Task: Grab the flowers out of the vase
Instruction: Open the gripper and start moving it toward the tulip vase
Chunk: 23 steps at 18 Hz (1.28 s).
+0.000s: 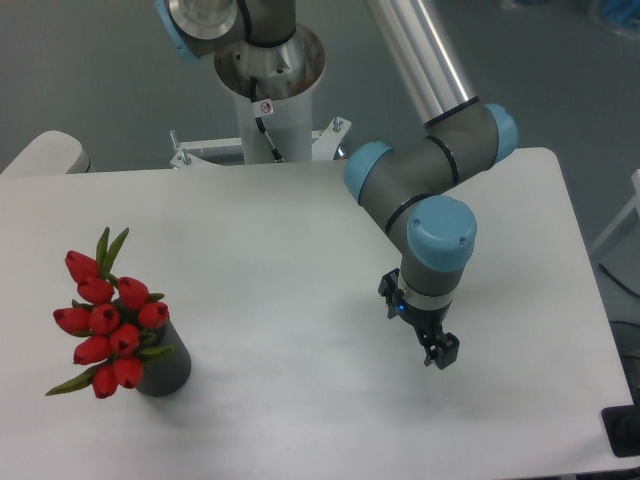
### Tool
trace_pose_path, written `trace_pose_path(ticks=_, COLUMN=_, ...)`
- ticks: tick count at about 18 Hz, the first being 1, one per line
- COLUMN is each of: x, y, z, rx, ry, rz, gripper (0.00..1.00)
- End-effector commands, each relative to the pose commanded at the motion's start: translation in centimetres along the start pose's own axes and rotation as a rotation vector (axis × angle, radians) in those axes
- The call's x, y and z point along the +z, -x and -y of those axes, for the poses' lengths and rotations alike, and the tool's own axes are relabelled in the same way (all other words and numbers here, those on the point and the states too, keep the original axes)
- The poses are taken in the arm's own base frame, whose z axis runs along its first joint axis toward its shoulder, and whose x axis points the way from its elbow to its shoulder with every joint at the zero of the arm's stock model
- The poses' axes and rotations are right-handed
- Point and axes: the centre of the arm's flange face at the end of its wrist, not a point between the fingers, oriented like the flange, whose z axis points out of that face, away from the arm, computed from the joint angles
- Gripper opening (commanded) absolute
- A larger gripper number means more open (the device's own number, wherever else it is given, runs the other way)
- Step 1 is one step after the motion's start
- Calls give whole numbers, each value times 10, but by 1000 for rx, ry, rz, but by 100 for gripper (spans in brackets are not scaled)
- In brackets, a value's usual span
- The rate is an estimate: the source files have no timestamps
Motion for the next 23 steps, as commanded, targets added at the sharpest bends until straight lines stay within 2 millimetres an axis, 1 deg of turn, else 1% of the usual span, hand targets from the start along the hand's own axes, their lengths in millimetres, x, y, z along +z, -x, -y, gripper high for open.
trace_pose_path(ticks=4, x=-2, y=2, z=-2, rx=-1, ry=0, rz=3, gripper=100)
trace_pose_path(ticks=6, x=0, y=-1, z=-1, rx=-8, ry=-3, rz=-5, gripper=100)
trace_pose_path(ticks=9, x=-4, y=-8, z=6, rx=-8, ry=-11, rz=-10, gripper=100)
trace_pose_path(ticks=12, x=-10, y=-25, z=10, rx=-2, ry=-18, rz=-17, gripper=100)
trace_pose_path(ticks=16, x=-25, y=-44, z=20, rx=2, ry=-86, rz=-15, gripper=100)
trace_pose_path(ticks=19, x=-26, y=-69, z=24, rx=-43, ry=-165, rz=-40, gripper=100)
trace_pose_path(ticks=22, x=-25, y=-79, z=27, rx=-61, ry=-252, rz=-57, gripper=100)
trace_pose_path(ticks=23, x=-24, y=-92, z=31, rx=-88, ry=-343, rz=-82, gripper=100)
